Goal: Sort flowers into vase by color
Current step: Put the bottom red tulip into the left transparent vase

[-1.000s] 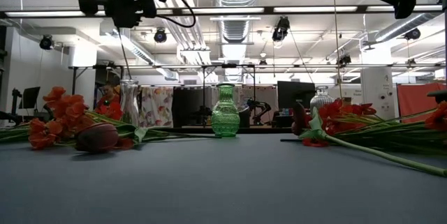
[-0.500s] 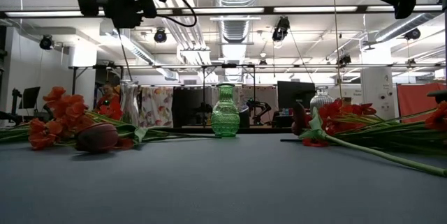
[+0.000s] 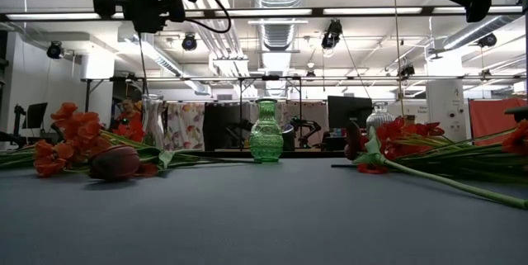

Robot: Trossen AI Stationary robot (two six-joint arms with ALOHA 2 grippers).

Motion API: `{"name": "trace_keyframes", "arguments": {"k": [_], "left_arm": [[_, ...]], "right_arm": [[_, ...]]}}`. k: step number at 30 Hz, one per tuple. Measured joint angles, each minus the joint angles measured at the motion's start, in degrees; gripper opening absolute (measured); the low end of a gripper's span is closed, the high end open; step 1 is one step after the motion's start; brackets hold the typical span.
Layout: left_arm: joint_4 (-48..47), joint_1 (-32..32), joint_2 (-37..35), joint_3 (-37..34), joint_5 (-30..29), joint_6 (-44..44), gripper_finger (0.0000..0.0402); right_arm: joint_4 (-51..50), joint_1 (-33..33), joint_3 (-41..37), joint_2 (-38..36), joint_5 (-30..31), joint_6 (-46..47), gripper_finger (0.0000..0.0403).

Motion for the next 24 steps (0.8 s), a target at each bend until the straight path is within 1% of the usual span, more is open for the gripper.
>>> {"name": "trace_keyframes", "arguments": {"k": [10, 18, 24], "left_arm": [[0.47, 0.0, 0.0, 0.0, -0.05, -0.09, 0.0016], [2.71, -0.09, 0.0, -0.02, 0.26, -0.11, 0.0016], [2.75, -0.09, 0.0, -0.12, 1.72, -0.11, 0.004]], "right_arm": [[0.0, 0.0, 0.0, 0.0, 0.01, 0.0, 0.021], [0.02, 0.0, 0.0, 0.0, -0.02, 0.0, 0.021], [0.0, 0.0, 0.0, 0.0, -0.35, -1.07, 0.021]]}}
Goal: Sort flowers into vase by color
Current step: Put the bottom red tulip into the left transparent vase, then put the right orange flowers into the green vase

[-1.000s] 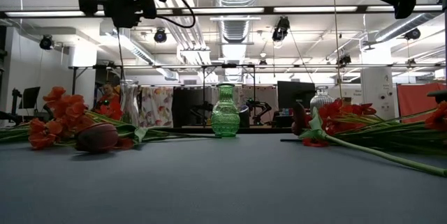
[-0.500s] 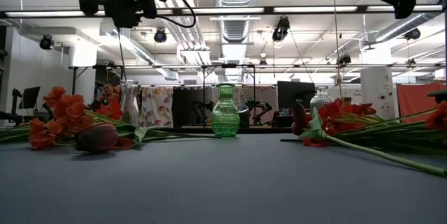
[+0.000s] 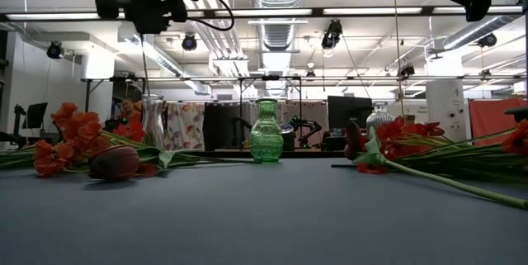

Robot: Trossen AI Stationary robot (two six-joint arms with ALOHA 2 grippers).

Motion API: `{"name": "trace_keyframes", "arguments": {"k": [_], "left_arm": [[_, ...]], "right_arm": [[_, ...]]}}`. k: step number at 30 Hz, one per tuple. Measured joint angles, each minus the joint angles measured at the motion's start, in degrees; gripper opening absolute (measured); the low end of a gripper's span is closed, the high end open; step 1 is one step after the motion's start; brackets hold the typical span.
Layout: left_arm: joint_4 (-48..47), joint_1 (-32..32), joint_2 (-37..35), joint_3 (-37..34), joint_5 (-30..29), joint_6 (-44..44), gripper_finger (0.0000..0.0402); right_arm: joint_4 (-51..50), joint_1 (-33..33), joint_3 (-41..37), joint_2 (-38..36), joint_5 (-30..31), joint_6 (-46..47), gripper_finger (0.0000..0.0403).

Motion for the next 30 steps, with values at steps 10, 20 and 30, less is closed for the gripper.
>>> {"name": "trace_keyframes", "arguments": {"k": [10, 20, 30], "left_arm": [[1.36, 0.0, 0.0, -0.02, 0.04, 0.0, 0.0099], [1.65, -0.07, 0.0, -0.02, -0.38, -0.06, 0.0114], [3.78, -1.62, 0.0, 4.43, -2.98, -2.29, 0.0114]], "right_arm": [[0.0, 0.02, 0.0, 0.0, -0.14, -0.03, 0.021], [0.0, 0.01, 0.0, 0.0, -0.14, 0.0, 0.021], [-0.02, 0.0, 0.0, 0.0, -0.14, 0.0, 0.021]]}}
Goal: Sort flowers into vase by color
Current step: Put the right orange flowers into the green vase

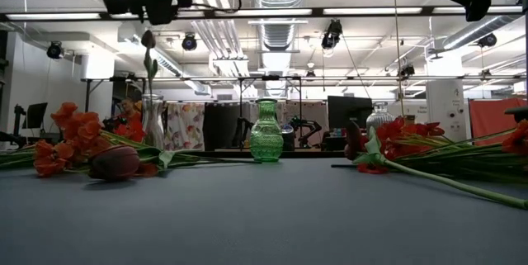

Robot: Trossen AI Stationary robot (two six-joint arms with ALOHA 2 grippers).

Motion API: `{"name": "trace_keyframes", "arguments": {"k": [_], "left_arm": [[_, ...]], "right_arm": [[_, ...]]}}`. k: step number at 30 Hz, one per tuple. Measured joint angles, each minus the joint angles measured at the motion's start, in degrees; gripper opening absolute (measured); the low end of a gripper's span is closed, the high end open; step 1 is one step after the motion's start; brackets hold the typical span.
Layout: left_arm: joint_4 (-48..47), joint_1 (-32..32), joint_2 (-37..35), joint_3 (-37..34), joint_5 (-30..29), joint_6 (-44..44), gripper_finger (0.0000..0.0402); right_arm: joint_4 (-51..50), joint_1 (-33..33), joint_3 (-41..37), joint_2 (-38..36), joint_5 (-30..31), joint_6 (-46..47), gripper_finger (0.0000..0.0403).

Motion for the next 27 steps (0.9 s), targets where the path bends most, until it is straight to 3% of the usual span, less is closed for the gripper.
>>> {"name": "trace_keyframes", "arguments": {"k": [4, 10, 12, 15, 17, 24, 26, 27], "left_arm": [[0.19, -0.51, 0.02, 2.85, -0.42, -2.99, 0.0114], [0.68, -0.67, 0.02, 10.47, -0.45, -14.46, 0.0114], [2.92, -0.66, 0.01, 13.55, -0.43, -23.16, 0.0114], [6.66, -1.27, 0.04, 18.77, 0.41, -43.62, 0.0114], [5.5, -2.59, -0.18, 23.12, 10.82, -52.0, 0.0114], [7.11, -9.33, -1.62, 35.29, 67.8, -71.06, 0.0114], [7.92, -14.22, -2.12, 35.43, 77.98, -75.53, 0.0114], [8.55, -17.82, -2.25, 34.77, 78.89, -77.52, 0.0114]], "right_arm": [[0.0, 0.02, 0.0, 0.0, 0.0, 0.02, 0.021], [0.02, 0.02, 0.0, 0.0, 0.0, 0.02, 0.021], [0.03, 0.02, 0.0, 0.0, 0.0, 0.02, 0.021], [0.04, 0.0, 0.0, 0.0, 0.0, 0.69, 0.021], [0.04, 0.02, -0.01, 0.0, 0.0, 0.81, 0.021], [1.15, 0.02, -0.02, 0.0, 0.0, 4.07, 0.021], [1.66, 0.02, -0.02, 0.0, 0.0, 4.56, 0.021], [1.71, 0.02, -0.02, 0.0, 0.01, 4.56, 0.021]]}}
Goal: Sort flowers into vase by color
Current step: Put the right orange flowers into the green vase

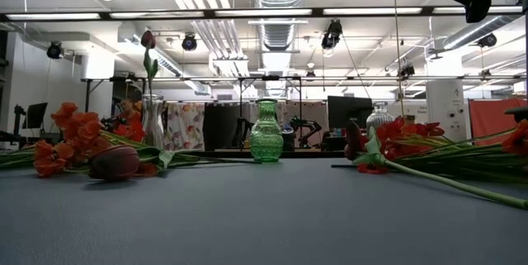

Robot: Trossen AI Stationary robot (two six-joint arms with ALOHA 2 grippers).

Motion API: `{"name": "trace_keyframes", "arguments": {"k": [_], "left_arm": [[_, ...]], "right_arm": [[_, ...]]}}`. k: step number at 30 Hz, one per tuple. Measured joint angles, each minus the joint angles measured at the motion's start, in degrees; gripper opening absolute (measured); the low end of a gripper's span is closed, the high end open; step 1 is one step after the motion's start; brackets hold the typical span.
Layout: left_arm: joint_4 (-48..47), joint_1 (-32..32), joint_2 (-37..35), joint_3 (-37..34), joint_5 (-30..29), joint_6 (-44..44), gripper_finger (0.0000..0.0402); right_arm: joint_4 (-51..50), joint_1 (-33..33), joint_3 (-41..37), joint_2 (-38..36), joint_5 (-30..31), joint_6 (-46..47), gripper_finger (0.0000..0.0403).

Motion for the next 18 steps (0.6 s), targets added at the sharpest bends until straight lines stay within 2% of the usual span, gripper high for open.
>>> {"name": "trace_keyframes", "arguments": {"k": [2, 4, 7, 9, 11, 12, 15, 18], "left_arm": [[0.96, -8.38, 0.05, -2.29, -5.63, -4.51, 0.0114], [0.73, -17.72, 0.27, -6.4, -16.68, -10.37, 0.0114], [0.71, -31.82, 0.15, -15.57, -28.39, -19.5, 0.0114], [5.05, -41.1, 0.04, -23.79, -34.93, -25.37, 0.0114], [14.1, -48.93, 0.21, -33.42, -40.39, -28.57, 0.0114], [20.21, -52.06, 0.32, -38.16, -41.0, -28.96, 0.0114], [43.4, -58.71, 0.37, -50.84, -39.81, -26.73, 0.0113], [67.35, -61.56, 0.35, -60.98, -38.12, -21.49, 0.0104]], "right_arm": [[-0.05, 0.0, 0.0, 0.0, 0.59, -0.74, 0.021], [-0.19, -0.02, 0.0, 0.0, 0.54, -0.98, 0.021], [-1.22, 0.0, 0.0, 0.0, 0.07, 5.01, 0.021], [-2.27, 0.0, 0.0, 0.02, -1.36, 8.5, 0.021], [-2.35, 0.0, 0.0, 1.02, -3.32, 10.01, 0.021], [-1.97, 0.0, 0.0, 2.06, -3.87, 10.63, 0.021], [1.59, 0.0, 0.0, 6.45, -4.12, 11.76, 0.021], [4.03, -0.02, 1.64, 12.19, -4.16, 12.55, 0.021]]}}
